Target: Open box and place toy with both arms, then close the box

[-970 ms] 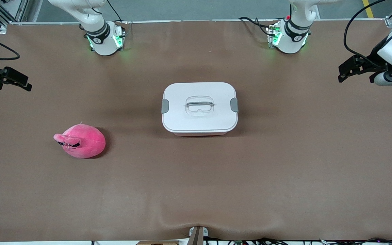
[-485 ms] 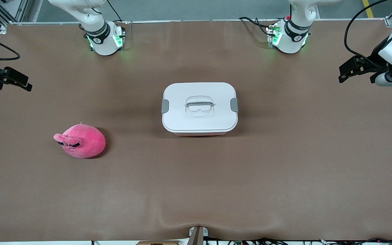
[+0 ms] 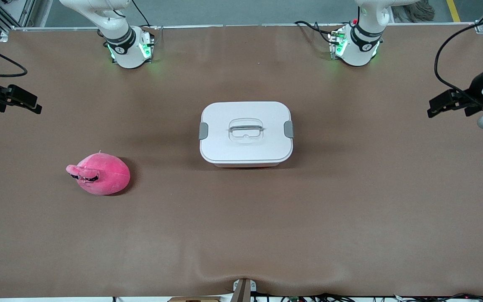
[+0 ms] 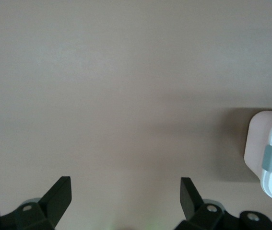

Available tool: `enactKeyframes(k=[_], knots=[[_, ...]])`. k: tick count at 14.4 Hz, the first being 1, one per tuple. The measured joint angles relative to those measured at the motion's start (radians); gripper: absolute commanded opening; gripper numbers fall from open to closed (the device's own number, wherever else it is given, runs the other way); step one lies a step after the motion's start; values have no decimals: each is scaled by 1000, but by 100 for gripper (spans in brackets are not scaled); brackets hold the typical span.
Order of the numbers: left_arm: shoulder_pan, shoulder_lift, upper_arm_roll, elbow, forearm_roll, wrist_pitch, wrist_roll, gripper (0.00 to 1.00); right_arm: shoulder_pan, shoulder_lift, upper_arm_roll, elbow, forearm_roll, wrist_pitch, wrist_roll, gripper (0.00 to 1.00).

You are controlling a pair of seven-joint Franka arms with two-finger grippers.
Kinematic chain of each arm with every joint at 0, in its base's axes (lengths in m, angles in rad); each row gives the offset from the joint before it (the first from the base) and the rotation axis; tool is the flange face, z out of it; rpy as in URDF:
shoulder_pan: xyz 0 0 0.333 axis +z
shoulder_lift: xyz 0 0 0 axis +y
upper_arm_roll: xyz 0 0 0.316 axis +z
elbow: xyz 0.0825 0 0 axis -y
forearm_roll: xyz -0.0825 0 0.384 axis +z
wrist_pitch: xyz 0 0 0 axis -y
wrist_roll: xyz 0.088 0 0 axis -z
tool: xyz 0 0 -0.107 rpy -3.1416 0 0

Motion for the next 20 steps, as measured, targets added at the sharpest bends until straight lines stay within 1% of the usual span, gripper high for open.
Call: enactKeyframes(k=[4,6,11,20], knots=[[-15,47,-7,31,0,0,-18,100,0,0,0,0,0,0,0,100],[-18,55,-11,33,0,0,-65,100,0,0,0,0,0,0,0,100],[-34,70,-18,34,0,0,-213,100,0,0,0,0,0,0,0,100],[-156,107,-31,35,0,12,-545,100,0,0,1,0,0,0,0,100]])
